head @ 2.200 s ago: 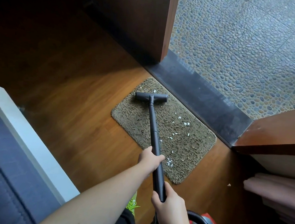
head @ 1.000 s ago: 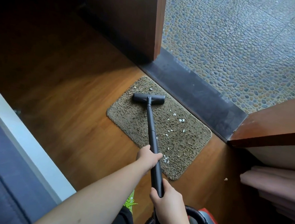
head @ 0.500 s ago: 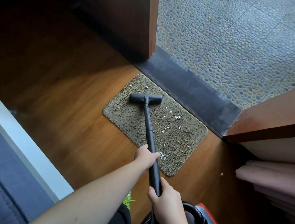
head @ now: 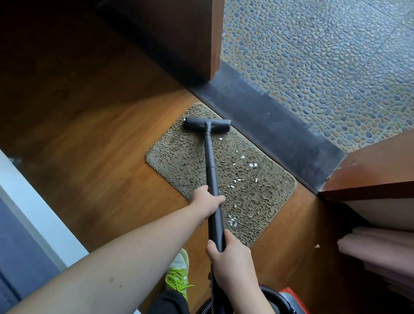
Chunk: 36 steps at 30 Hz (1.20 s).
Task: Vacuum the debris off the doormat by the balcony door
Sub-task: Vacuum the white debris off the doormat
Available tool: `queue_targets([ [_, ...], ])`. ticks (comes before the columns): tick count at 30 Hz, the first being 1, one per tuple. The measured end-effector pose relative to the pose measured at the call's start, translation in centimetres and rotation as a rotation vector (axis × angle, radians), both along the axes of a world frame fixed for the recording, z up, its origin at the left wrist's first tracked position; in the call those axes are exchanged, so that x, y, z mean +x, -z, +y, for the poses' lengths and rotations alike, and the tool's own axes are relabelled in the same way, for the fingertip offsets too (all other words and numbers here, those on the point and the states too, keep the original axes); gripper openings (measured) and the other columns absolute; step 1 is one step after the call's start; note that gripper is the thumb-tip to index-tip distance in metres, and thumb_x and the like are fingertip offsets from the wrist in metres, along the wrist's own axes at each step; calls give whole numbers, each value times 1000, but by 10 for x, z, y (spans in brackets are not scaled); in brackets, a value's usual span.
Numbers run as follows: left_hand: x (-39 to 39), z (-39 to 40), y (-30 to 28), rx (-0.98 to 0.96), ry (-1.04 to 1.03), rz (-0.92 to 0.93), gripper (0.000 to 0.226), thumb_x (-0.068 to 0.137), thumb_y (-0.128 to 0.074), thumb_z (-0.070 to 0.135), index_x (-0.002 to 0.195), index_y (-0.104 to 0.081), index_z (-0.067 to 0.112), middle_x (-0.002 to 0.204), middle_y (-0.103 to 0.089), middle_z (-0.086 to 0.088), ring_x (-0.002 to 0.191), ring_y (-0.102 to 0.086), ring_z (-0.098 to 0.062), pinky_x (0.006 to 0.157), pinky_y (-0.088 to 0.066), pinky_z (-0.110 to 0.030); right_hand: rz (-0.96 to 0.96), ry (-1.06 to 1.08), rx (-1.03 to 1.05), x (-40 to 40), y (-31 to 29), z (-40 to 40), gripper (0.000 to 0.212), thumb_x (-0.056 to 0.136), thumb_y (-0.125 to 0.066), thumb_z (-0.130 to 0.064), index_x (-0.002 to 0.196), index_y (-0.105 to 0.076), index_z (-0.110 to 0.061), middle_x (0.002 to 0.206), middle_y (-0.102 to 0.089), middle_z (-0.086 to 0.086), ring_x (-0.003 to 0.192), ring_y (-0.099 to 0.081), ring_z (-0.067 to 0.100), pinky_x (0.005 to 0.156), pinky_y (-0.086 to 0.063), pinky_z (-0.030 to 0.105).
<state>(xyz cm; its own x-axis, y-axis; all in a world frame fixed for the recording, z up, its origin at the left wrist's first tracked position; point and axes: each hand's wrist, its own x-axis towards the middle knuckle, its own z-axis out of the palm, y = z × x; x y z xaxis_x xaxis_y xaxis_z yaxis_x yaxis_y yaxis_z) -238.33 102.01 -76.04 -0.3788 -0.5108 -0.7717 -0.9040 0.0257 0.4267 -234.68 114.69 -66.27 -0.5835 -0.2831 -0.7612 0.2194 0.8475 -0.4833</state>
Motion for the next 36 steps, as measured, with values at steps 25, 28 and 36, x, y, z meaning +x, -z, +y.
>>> queue_targets([
  [25, 28, 16, -9, 23, -15, -21, 35, 80, -69, 35, 107, -57, 17, 99, -61, 0, 87, -58, -23, 70, -45, -27, 0, -60, 21, 20, -14, 15, 19, 87, -52, -37, 91, -52, -19, 82, -66, 4, 73, -67, 26, 67, -55, 33],
  [28, 37, 26, -13, 32, -26, -28, 31, 80, -69, 36, 103, -57, 19, 97, -62, -1, 84, -58, -22, 69, -46, -27, 26, -109, 28, 26, -17, 25, 21, 90, -51, -38, 100, -55, -20, 83, -64, 0, 68, -57, 15, 56, -43, 19],
  [36, 59, 42, -13, 59, -77, -39, 66, 78, -67, 37, 136, -51, 13, 128, -61, -6, 106, -60, -25, 81, -48, -27, 6, -134, 44, 43, -20, 41, 21, 90, -51, -39, 98, -51, -20, 74, -56, -5, 62, -50, 9, 49, -40, 12],
])
